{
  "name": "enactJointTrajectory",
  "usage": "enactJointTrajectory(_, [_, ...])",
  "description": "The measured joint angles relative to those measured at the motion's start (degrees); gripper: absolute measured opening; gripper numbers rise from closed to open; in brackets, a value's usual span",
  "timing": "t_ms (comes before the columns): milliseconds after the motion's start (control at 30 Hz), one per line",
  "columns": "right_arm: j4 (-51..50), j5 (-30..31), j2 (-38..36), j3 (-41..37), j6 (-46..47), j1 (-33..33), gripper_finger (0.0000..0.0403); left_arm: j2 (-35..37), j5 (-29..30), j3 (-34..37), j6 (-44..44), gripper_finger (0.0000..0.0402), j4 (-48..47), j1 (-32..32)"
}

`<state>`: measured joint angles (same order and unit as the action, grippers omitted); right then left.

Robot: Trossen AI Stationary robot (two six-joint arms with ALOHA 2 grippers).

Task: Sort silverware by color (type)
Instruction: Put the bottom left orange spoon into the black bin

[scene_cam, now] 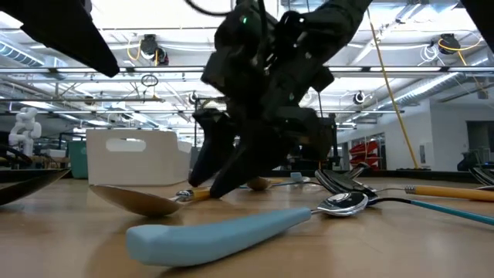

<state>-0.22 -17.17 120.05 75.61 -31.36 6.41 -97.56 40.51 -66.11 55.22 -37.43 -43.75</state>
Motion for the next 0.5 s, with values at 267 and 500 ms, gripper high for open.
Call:
enactJointTrajectory(267, [-3.5,0.2,0.4,0.1,0.2,-0.7,0.0161,0.0,0.0,0.0,0.0,0.0113,-0.1,0.0])
enactJointTrajectory(500, [-4.6,0.7,0.0,0.1,1.8,0.5,0.0108,0.0,0.0,0.0,0.1,0.0113,-0.1,0.0])
